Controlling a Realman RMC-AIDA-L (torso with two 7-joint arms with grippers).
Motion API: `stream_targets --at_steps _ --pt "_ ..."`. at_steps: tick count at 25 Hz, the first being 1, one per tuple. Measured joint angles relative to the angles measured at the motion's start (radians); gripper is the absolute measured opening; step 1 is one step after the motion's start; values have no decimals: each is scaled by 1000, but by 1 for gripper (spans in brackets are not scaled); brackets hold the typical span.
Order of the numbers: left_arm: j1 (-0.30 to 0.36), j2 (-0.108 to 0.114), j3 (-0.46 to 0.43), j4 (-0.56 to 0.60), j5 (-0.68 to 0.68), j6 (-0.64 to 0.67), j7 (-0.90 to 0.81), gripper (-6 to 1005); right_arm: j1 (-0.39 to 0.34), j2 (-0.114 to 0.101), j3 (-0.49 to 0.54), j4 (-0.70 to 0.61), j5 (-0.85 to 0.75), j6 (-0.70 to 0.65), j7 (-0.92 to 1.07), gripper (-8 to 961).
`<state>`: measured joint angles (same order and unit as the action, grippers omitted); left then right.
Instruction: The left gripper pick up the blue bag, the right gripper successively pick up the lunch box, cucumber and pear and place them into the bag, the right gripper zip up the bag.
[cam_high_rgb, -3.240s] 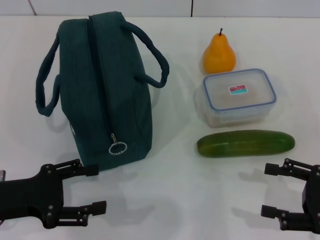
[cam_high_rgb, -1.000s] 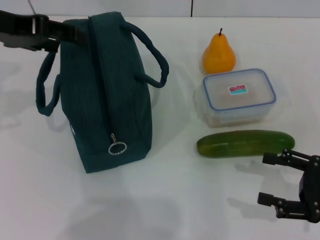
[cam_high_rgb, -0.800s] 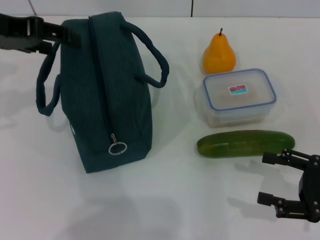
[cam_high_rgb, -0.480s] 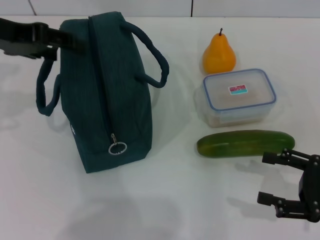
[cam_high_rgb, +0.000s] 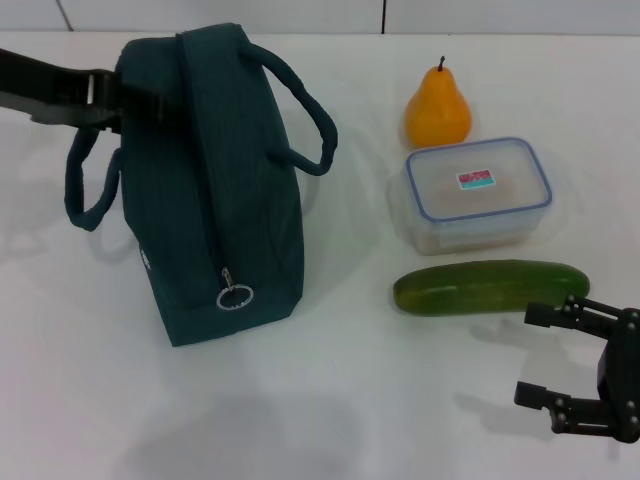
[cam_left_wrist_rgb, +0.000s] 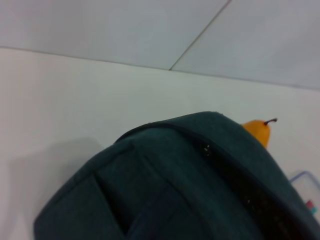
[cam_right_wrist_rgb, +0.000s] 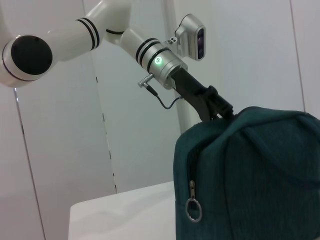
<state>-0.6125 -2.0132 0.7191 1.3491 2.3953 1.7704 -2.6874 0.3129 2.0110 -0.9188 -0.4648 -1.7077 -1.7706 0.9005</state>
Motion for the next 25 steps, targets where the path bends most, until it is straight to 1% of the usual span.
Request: stream_targets --at_steps 2,4,9,15,17,21,24,25 --pt "3 -1 -3 8 4 -4 9 673 -1 0 0 0 0 2 0 804" --pt "9 -2 -5 12 -20 -12 25 587 -1 0 0 0 0 6 0 803" --pt "16 7 0 15 -46 -16 36 482 -2 0 0 0 0 9 0 803" --pt "10 7 3 9 -42 -8 37 357 -2 0 0 2 1 10 0 802" --pt "9 8 5 9 -42 -6 37 279 -2 0 0 8 10 10 0 802" --pt "8 8 7 9 -48 1 34 122 -6 0 8 32 76 10 -1 802" --pt "4 9 7 10 -74 27 29 48 -8 -1 14 85 172 4 4 801" --pt "3 9 7 12 -92 39 26 48 -8 -2 14 111 216 3 10 801"
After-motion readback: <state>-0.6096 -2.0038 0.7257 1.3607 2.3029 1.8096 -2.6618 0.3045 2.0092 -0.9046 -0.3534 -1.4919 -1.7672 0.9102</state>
